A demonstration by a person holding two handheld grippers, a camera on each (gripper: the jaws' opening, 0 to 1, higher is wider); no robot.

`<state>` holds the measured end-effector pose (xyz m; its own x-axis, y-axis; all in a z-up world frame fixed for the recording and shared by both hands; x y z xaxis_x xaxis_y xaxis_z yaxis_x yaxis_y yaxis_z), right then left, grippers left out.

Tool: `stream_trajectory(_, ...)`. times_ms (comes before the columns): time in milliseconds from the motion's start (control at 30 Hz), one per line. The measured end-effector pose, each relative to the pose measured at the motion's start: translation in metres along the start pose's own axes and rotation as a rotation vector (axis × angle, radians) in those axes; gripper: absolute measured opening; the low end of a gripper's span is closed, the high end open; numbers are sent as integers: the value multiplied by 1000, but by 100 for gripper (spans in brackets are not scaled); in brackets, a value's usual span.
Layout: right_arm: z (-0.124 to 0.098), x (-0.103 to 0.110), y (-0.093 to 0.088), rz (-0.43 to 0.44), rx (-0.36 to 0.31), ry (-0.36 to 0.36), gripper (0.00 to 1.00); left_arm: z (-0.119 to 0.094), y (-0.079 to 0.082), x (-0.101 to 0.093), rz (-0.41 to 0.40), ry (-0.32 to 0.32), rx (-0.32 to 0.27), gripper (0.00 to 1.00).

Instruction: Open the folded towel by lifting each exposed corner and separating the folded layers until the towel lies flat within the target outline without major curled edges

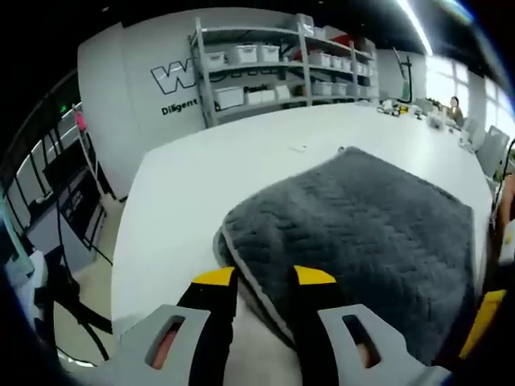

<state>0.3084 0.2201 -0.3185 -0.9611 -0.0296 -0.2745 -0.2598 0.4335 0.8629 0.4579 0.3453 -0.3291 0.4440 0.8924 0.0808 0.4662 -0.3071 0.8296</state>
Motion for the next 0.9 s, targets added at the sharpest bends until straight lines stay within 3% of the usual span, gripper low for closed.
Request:
stream_trajectory(100,-6,-5,-2,53,-23,1,14,-3,2,1,-10,0,-29,26)
stream_trajectory(233,-2,-13,-22,0,76,-50,14,3,2,1,-35,-36,-40,26)
stream_trajectory(367,6,-12,-40,10,137,-48,13,16,2,-11,-50,-152,-27,24)
stream_trajectory(433,12,-6,-51,38,174,-21,12,22,1,-15,-52,-159,-17,23)
stream_trajectory(567,19,-6,-56,45,175,-6,11,38,-1,-11,-19,-164,15,22)
stream_trajectory(733,27,-6,-56,113,150,7,10,41,-12,-13,-53,-162,54,22)
stream_trajectory(900,37,-8,-52,183,134,-2,9,48,-13,-7,-75,-192,37,22)
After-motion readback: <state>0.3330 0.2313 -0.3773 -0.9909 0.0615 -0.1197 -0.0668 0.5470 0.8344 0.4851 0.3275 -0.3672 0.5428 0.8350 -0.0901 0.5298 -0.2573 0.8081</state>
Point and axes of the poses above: the point that each gripper's makers call its tool centre point, and the gripper's own axes: z roughly forward along the fingers, x roughly to its left, y roughly out of its top, the point moved 7 cm from there along -z, roughly backward along the fingers, and after that the axes turned 3 degrees about -z, right-handed, at the moved point
